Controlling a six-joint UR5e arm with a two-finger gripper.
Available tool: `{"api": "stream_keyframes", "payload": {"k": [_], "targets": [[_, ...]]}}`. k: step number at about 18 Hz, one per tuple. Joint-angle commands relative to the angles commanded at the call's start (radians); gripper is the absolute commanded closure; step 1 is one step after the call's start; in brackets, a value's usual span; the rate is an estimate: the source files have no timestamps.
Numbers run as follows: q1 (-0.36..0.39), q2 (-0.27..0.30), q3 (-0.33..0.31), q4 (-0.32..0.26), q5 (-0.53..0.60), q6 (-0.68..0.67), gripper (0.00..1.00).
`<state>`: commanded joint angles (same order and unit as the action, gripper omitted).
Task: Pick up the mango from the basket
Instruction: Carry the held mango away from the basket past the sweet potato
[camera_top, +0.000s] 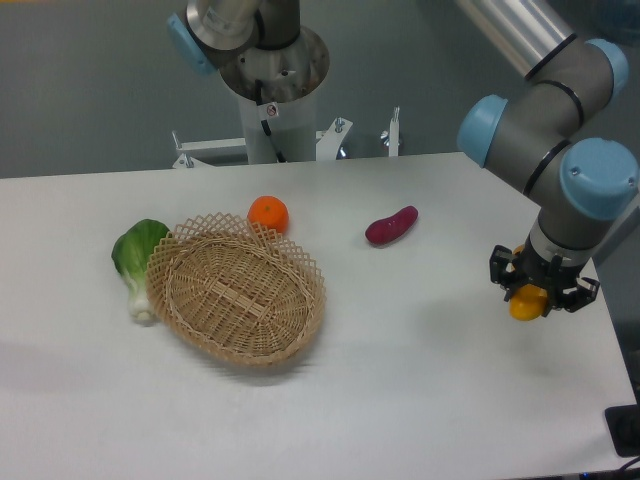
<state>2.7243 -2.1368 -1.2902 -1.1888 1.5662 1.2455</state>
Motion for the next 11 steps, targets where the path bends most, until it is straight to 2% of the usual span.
{"api": "stream_keyframes", "payload": {"k": [2, 11], "targets": [[0.0, -0.005, 0.017, -0.006, 0.003, 0.022, 0.66], [0.008, -0.005, 0.014, -0.006, 0.008, 0.025, 0.66]]}}
